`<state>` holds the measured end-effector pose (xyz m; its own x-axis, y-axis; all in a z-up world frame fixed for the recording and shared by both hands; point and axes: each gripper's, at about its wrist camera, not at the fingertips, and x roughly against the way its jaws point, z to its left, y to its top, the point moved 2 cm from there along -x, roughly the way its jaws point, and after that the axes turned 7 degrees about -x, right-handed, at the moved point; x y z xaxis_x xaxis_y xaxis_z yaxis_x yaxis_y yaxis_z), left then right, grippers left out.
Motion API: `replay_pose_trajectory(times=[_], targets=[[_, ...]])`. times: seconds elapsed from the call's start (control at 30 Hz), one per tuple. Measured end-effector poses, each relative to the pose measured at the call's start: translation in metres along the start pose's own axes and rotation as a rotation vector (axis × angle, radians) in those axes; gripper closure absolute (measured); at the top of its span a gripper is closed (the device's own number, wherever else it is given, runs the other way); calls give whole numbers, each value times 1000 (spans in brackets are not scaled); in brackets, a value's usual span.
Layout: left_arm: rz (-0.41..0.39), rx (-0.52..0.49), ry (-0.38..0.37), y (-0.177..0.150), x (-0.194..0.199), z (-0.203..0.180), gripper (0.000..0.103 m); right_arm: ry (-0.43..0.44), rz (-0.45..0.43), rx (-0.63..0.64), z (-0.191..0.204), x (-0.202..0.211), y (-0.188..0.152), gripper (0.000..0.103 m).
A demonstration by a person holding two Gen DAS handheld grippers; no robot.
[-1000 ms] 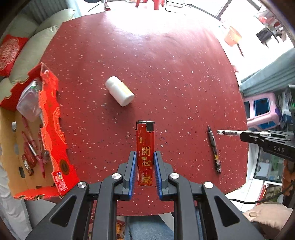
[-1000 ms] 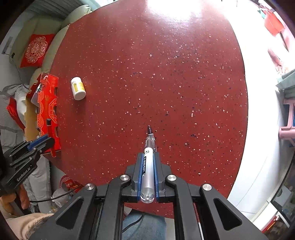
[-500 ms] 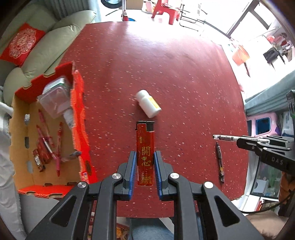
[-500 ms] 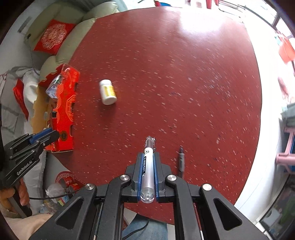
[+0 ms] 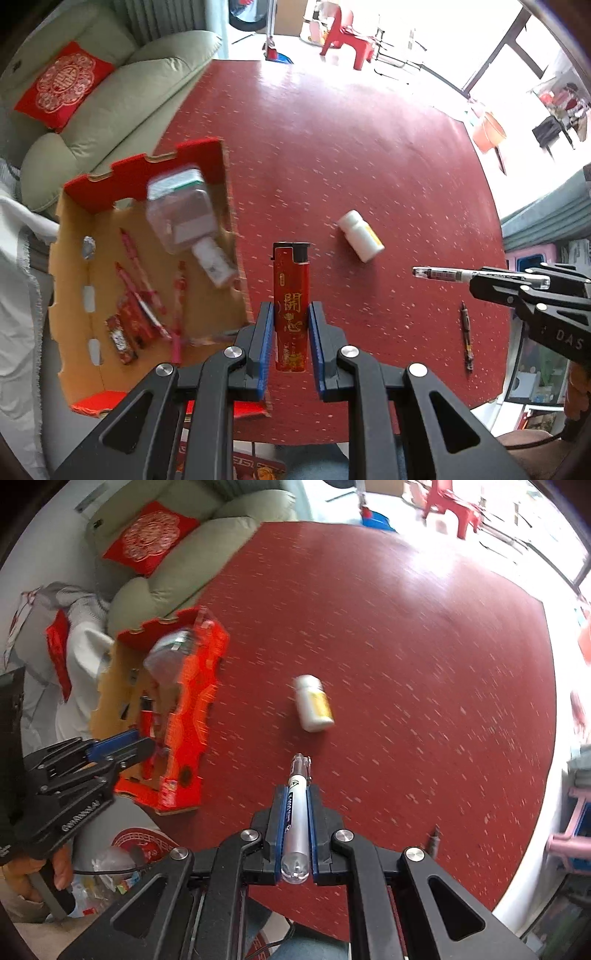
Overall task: Organize rigid objects
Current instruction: 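Carry the lighter and white marker over the cardboard box with both grippers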
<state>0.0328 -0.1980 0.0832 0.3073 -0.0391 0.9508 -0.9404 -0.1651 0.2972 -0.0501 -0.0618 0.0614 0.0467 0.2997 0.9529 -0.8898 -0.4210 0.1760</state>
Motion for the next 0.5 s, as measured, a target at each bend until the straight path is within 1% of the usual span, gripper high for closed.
replay_pose_trajectory(times=[0.2,0.5], targets=[[-21,57,16,-7,5,37,83,1,-11,118,57,-5,16,92],[-40,198,72,-30,11,99,83,24,10,295,133,-24,27,92]])
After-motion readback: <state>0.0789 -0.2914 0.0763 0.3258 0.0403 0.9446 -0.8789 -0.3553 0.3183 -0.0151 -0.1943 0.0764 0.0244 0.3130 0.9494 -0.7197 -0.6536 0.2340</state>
